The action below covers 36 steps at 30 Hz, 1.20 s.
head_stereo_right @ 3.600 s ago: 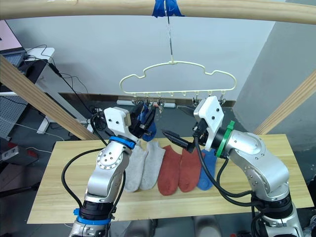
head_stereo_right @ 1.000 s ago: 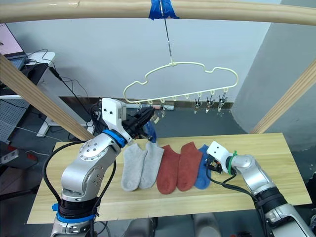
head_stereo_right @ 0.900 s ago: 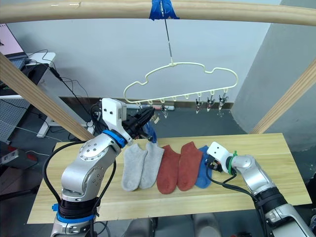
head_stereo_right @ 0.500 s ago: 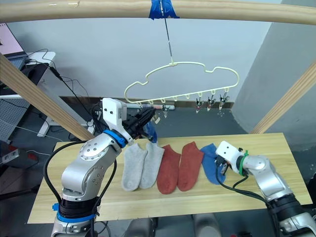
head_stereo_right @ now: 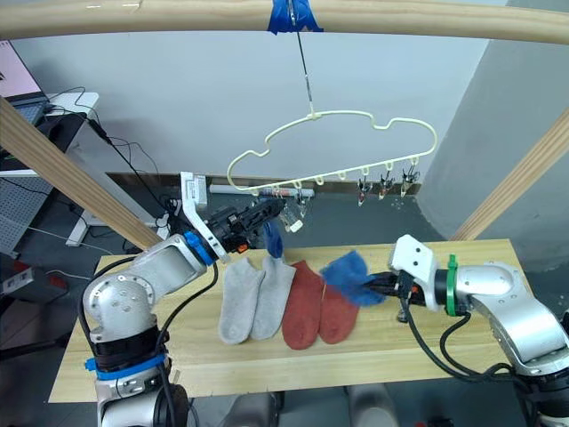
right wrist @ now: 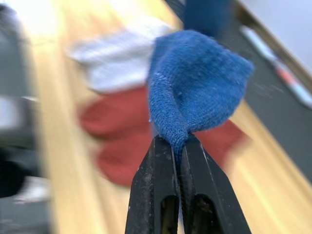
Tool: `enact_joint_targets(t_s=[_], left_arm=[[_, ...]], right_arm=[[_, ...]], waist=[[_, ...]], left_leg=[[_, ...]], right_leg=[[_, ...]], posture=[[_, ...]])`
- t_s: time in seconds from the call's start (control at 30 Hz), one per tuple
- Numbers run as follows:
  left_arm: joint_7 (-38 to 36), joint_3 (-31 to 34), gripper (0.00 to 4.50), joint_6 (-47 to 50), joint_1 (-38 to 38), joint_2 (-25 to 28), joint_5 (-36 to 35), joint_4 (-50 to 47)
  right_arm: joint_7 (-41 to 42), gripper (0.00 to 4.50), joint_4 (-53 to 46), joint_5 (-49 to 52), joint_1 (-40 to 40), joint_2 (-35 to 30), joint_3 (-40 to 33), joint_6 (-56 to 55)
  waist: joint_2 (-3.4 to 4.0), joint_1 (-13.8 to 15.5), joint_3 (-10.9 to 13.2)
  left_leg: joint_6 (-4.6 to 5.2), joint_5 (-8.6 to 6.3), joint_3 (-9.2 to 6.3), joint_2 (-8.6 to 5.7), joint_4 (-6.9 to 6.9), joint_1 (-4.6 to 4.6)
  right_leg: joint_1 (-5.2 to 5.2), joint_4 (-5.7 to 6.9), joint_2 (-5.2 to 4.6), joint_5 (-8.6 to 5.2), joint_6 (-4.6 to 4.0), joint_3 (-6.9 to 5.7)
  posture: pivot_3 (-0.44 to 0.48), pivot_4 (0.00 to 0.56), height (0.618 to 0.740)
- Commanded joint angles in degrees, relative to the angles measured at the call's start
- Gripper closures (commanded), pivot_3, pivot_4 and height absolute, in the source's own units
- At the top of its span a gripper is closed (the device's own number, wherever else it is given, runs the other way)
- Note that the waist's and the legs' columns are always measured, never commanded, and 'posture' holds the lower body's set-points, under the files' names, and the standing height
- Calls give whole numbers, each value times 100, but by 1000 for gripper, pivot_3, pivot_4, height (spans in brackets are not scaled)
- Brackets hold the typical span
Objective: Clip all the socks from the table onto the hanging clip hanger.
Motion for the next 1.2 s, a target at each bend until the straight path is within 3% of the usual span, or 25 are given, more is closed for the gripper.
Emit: enact_joint_targets(t_s=[0.03,0.27,0.7,0.93,1.2], left_arm=[[448,267,4500,403,-99,76,-722,206],[1075,155,4500,469,-78,172,-1617,154],[1531,-282,4500,7,113,562,-2511,74],[1498,-553,4500,-222,187,812,-2626,36],[1088,-812,4500,-533,275,1083,-2288,-182]], right_arm=[[-178,4489,-428,445,-312,209,93,427],[-708,4489,-102,213,-1023,971,671,408],[-855,4489,183,81,-1343,1249,872,274],[-983,4489,261,155,-1496,1417,793,318],[-1040,4489,334,169,-1605,1479,752,330]], waist=[[-6,3,3],[-8,26,5],[-8,47,4],[-7,44,4],[-7,45,5]], left_leg=[[0,0,-1,0,1,0],[-5,-1,-4,0,-5,-4],[-20,-9,-6,0,-12,-13],[-20,-9,-5,0,-12,-14],[-20,-9,-6,0,-24,-16]], right_leg=[[0,0,0,0,0,0],[-5,-5,-1,16,-26,-4],[-14,-13,-3,16,-27,-6],[-15,-15,-3,16,-27,-5],[-16,-28,-3,16,-27,-7]], posture=[[-112,284,740],[-97,276,740],[-91,267,740],[-95,267,740],[-93,272,740]])
